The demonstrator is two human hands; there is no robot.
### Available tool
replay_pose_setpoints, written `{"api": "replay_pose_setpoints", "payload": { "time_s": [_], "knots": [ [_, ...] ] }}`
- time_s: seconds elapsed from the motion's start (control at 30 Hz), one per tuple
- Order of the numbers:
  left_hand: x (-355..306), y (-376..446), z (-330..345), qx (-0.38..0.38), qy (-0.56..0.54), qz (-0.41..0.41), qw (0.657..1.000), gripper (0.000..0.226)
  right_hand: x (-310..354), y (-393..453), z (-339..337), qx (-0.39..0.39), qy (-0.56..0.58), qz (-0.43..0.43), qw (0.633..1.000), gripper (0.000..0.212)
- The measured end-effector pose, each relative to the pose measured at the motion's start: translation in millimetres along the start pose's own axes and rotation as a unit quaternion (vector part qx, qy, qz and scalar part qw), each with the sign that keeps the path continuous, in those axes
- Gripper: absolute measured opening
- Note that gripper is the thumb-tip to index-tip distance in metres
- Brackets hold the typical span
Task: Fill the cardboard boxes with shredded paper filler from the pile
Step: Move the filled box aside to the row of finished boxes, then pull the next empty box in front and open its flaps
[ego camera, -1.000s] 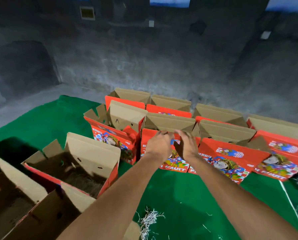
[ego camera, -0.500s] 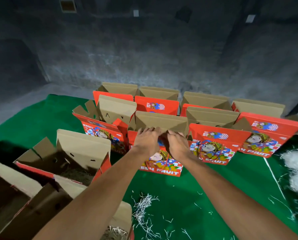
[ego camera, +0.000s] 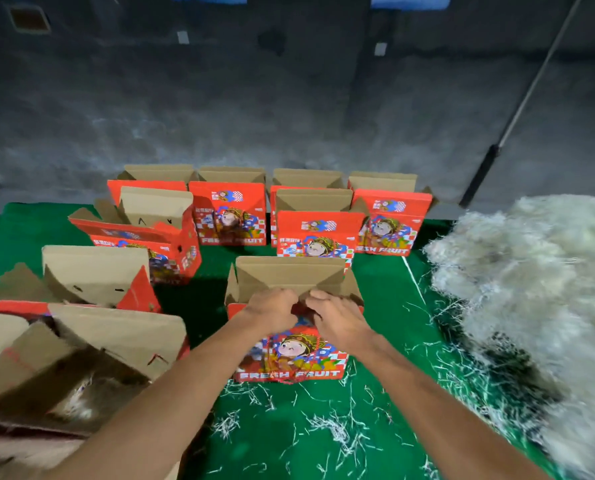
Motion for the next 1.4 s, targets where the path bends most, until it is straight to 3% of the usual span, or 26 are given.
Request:
{"api": "replay_pose_setpoints", "payload": {
  "time_s": [0.1,0.33,0.47,0.7,0.83,0.9,0.97,1.03,1.23,1.4],
  "knots": [
    [-49,-16,5,0.025,-0.053,0.023,0.998,0.003,-24,-47,-11,0.014,-0.022,0.020,0.999,0.022],
    [-151,-39,21,0.074,-0.086,0.050,0.992,0.022,-74,-144,-32,0.021,0.008,0.052,0.998,0.021],
    [-192,-39,32,0.104,-0.111,0.093,0.984,0.022,-96,-185,-44,-0.002,0.047,0.068,0.997,0.011],
    [-284,-18,19,0.009,-0.138,0.167,0.976,0.011,-163,-237,-86,-0.130,0.048,0.134,0.981,0.018],
    [-360,3,24,0.003,-0.147,0.186,0.972,0.014,-225,-274,-97,-0.148,0.021,0.171,0.974,0.017],
    [-399,15,37,0.008,-0.168,0.189,0.967,0.029,-257,-292,-99,-0.158,0.006,0.194,0.968,0.017],
    [-437,27,54,0.022,-0.194,0.180,0.964,0.065,-290,-310,-99,-0.177,-0.016,0.228,0.957,0.026],
    [-474,35,69,0.045,-0.228,0.174,0.957,0.080,-321,-328,-99,-0.178,-0.032,0.276,0.944,0.036],
    [-570,79,86,0.063,-0.275,0.162,0.946,0.075,-424,-362,-116,-0.159,-0.057,0.363,0.916,0.053],
    [-633,124,80,0.076,-0.280,0.203,0.935,0.074,-509,-372,-140,-0.119,-0.139,0.371,0.911,0.051]
  ]
}}
Point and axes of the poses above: each hand's wrist, its own y-axis towards the middle knuckle, its own z-axis out of the palm, x = y × z, the point moved 1 cm from there along y, towards the middle knuckle, and after that the axes turned 8 degrees about -z, right-handed, at the moved point
